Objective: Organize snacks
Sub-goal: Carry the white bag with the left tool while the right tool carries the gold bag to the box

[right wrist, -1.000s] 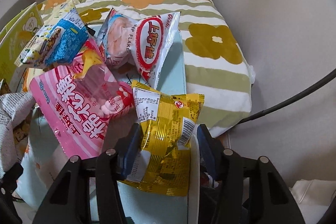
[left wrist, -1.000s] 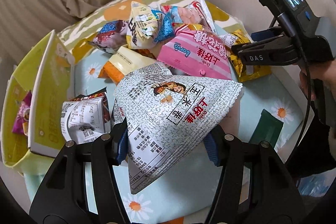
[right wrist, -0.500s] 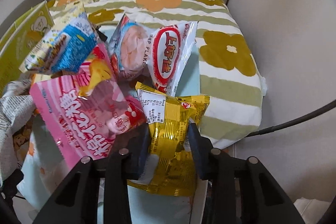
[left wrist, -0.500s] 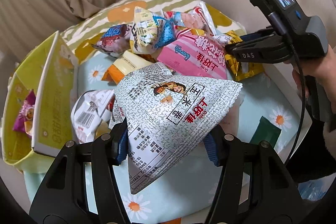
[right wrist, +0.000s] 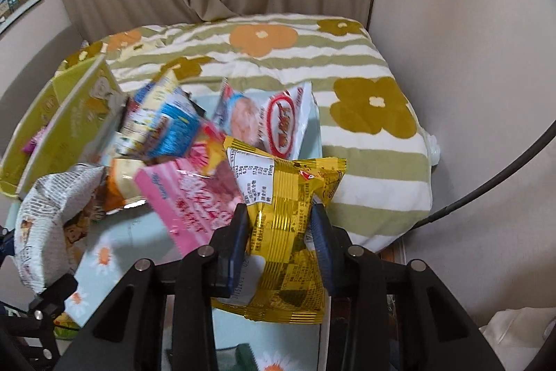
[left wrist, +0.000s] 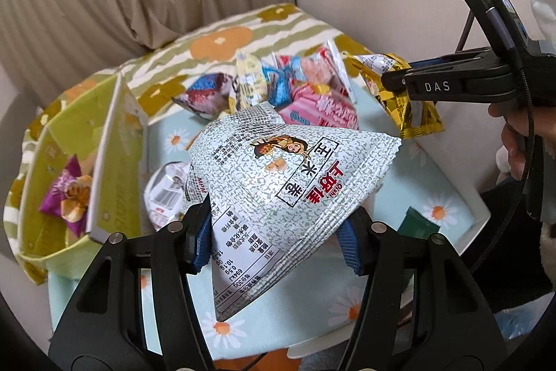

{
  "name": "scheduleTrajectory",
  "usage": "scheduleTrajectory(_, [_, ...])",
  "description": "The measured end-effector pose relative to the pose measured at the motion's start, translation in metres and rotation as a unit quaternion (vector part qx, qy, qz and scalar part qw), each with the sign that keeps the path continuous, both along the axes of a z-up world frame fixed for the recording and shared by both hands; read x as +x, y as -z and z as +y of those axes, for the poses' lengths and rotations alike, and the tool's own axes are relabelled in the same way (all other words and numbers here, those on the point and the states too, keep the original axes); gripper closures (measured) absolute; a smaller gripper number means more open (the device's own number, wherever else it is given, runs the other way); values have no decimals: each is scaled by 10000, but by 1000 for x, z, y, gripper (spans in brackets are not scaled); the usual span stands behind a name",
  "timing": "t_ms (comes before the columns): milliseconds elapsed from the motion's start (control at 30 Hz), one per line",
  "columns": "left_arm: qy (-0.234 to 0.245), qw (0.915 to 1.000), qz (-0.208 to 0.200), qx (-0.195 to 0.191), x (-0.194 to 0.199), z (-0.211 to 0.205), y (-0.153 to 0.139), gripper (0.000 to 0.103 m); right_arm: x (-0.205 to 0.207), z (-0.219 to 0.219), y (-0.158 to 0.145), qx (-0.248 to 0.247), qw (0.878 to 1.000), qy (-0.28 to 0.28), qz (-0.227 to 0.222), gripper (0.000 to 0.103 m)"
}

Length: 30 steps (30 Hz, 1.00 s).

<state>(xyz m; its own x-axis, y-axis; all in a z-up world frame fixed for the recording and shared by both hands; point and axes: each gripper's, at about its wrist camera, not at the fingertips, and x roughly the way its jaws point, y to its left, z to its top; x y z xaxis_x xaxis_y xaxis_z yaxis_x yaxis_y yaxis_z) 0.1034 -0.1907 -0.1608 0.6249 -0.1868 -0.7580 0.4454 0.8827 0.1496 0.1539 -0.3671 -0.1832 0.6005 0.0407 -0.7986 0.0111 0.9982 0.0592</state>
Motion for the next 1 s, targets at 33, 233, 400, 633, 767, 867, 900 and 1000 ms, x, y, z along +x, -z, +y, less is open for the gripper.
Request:
scheduleTrajectory(33, [-24,10000,-50,-32,-4,2,-5,48,-3,1,-5,24,10000,-20,-49,70])
scheduleTrajectory(233, [-315,9986,-401,-164,-23,24,-43,48,-23,18,-42,161,9985,-336,-400,70])
scheduleTrajectory(400, [-714,9946,-701,-258,-27,59,-75,48,-30,49,-74,335,9940,-796,-671,70])
scheduleTrajectory(633, [-1258,9870,-961,-261,-5,119,-105,48,-24,103,-108,483,9843,-1368,-1003,70])
scheduleTrajectory(767, [-1516,9838,-907,-319,20,165,-112,48,-12,141,-123,579,9781,-1659,-1118,70])
scheduleTrajectory(867, [-1639,9826,-805,-335,39,196,-111,48,1,174,-131,637,9744,-1818,-1159,70])
scheduleTrajectory(900, [-1660,9826,-771,-327,45,205,-110,48,4,180,-132,648,9738,-1843,-1162,70])
scheduleTrajectory(1000, [-1685,9830,-661,-298,66,230,-102,48,20,212,-132,769,9720,-1912,-1129,70])
